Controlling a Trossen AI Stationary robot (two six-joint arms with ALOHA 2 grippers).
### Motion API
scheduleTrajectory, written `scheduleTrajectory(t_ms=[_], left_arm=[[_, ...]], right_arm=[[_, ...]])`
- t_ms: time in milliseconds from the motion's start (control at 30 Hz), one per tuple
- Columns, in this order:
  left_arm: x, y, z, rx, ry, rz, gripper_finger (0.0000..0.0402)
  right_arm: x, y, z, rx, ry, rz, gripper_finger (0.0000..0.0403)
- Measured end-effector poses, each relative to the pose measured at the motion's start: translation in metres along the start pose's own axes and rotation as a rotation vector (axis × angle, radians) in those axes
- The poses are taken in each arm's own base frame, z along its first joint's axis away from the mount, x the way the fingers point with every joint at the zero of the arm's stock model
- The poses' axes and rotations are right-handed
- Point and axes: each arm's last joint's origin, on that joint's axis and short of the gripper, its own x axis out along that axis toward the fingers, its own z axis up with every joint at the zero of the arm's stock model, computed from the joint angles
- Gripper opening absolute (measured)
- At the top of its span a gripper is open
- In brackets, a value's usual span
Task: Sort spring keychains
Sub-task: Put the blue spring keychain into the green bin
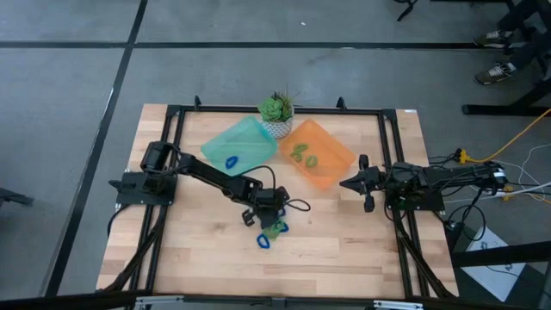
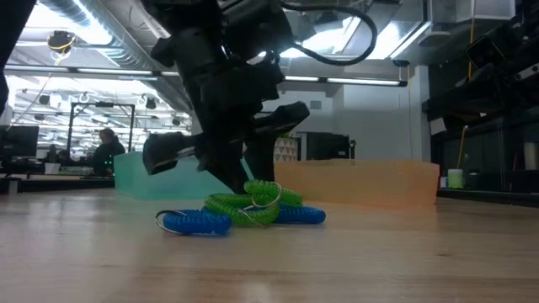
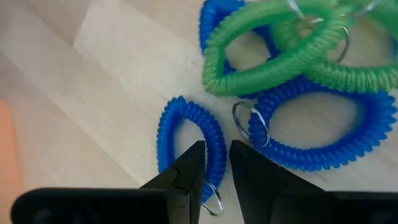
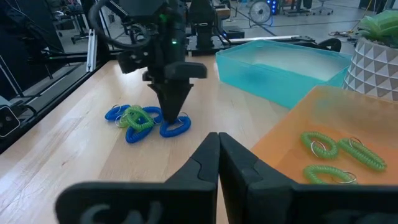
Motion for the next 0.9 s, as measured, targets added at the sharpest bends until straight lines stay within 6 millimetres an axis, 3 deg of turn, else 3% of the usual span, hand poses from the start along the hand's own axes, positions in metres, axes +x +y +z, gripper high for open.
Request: scheduleTrajectory(t_ms=[233,567,900], left_arm=[[-0.001,0.0,-0.006,-0.187,0.034,-0.035,0.0061],[-0.008,-0.003,-0.001,-0.28,0.064,0.028,0.0027],[-0.05,-0.001,0.021,-0.398,0.002,0.195,0.0026]], right_arm=[[0.0,0.0,0.0,0.0,0.0,0.0,0.0007],[0.0,0.0,0.0,0.0,0.0,0.0,0.0007],[0.0,0.0,0.0,0.0,0.0,0.0,0.0007]])
